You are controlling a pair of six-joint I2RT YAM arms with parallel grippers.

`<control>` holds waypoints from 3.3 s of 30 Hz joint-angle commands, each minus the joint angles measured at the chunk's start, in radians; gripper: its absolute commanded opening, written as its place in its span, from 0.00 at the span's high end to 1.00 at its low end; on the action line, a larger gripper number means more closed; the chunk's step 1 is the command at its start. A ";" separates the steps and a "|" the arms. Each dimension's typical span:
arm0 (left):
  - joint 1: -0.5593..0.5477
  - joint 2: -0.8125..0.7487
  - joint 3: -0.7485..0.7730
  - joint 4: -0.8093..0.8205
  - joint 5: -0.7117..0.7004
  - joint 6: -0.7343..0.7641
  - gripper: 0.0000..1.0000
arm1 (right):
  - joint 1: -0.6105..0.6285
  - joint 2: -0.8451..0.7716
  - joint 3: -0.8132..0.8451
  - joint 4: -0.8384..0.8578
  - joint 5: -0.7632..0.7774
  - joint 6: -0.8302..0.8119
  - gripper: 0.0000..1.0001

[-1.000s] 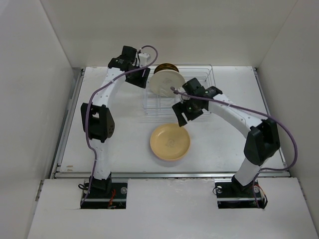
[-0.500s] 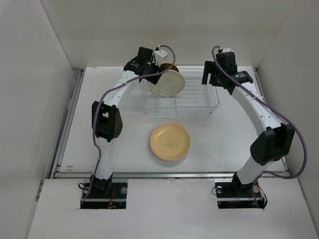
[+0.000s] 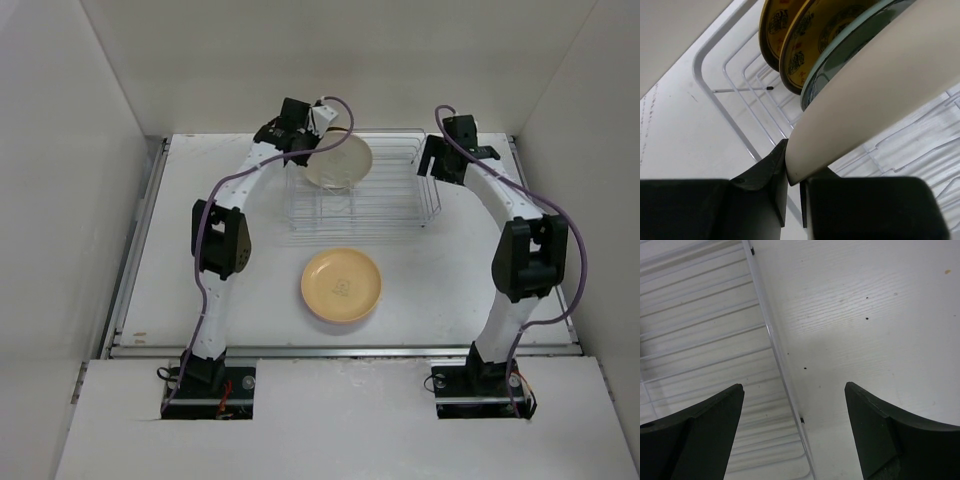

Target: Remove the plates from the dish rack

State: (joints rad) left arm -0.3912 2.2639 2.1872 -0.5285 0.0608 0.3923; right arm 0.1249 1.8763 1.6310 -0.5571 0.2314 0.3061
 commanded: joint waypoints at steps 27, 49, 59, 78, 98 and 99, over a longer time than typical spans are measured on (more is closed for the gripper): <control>0.008 -0.181 0.205 -0.905 0.517 0.386 1.00 | -0.004 -0.023 -0.045 0.109 -0.102 -0.016 0.16; -0.195 -0.181 -0.190 -1.062 0.438 0.497 0.53 | -0.004 -0.052 -0.095 0.098 -0.153 -0.044 0.15; -0.100 -0.181 0.046 -1.039 0.493 0.354 0.47 | 0.051 -0.062 0.005 0.106 -0.175 -0.111 0.13; 0.157 -0.020 0.134 -0.479 0.175 -0.256 0.47 | 0.222 0.391 0.596 0.157 -0.408 -0.320 0.47; 0.157 0.100 0.069 -0.458 0.241 -0.276 1.00 | 0.231 0.425 0.592 0.201 -0.451 -0.311 1.00; 0.157 0.100 0.069 -0.467 0.260 -0.276 1.00 | 0.231 0.411 0.592 0.213 -0.451 -0.311 1.00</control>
State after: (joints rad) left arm -0.2443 2.3356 2.2837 -0.9600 0.3058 0.0811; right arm 0.3546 2.4023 2.2215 -0.4175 -0.2352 -0.0078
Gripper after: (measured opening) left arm 0.120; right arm 0.045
